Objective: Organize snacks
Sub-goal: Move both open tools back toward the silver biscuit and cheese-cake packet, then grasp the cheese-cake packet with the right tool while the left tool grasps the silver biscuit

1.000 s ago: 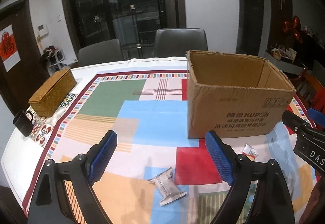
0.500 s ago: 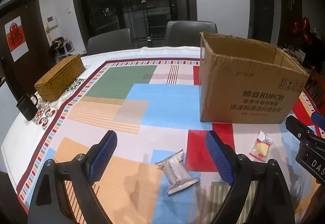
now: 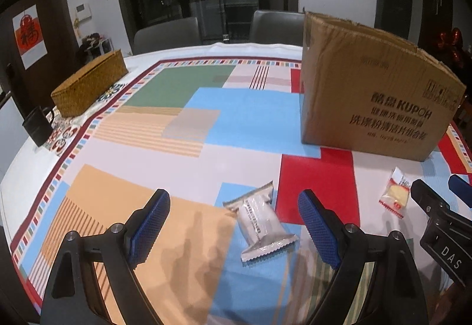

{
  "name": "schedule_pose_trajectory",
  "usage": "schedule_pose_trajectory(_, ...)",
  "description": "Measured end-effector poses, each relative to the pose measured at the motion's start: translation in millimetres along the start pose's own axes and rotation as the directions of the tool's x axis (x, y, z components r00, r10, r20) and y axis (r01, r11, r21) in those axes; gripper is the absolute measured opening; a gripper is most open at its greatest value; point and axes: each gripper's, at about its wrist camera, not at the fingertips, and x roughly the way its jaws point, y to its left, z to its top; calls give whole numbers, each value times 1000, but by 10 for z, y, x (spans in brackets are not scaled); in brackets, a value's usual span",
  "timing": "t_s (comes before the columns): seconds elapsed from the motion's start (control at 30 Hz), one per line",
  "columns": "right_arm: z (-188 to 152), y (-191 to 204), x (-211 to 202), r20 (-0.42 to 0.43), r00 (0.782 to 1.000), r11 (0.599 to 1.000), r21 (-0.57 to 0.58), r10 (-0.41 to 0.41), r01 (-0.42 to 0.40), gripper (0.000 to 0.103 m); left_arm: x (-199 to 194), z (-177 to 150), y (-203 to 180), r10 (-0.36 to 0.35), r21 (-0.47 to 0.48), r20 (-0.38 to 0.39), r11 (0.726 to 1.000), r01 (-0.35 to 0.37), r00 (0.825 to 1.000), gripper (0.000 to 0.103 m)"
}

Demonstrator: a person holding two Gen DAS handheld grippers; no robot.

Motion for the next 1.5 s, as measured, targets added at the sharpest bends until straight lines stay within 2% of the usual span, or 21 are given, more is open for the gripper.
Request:
schedule_pose_trajectory(0.57,-87,52,372,-70,997,1000,-26,-9,7,79,286,-185,36,12,-66,-77,998,-17,997,89)
schedule_pose_trajectory(0.87,-74,50,544,-107,994,1000,-22,-16,14,79,385,-220,18,8,-68,-100,998,-15,995,87)
schedule_pose_trajectory(1.07,-93,55,601,-119,993,1000,-13,0,-1,79,434,-236,-2,-9,-66,-112,998,1,994,76)
schedule_pose_trajectory(1.17,-95,48,614,-123,992,1000,0,14,-15,75,433,-246,-12,-19,-67,-110,998,12,994,72)
schedule_pose_trajectory(1.27,-105,64,599,-122,992,1000,2,25,-25,68,427,-245,-42,-32,-57,-107,998,26,994,62)
schedule_pose_trajectory(1.33,-102,79,591,-122,992,1000,2,23,-23,67,419,-244,-58,-39,-49,-104,998,34,994,53)
schedule_pose_trajectory(1.43,-91,116,589,-120,992,1000,4,25,-25,65,410,-238,-75,-48,-37,-102,998,44,994,45)
schedule_pose_trajectory(1.47,-83,132,586,-118,993,1000,1,30,-30,53,408,-236,-77,-48,-34,-102,998,44,994,45)
schedule_pose_trajectory(1.5,-80,148,575,-115,993,999,-7,31,-32,48,407,-236,-74,-49,-35,-102,998,46,994,44)
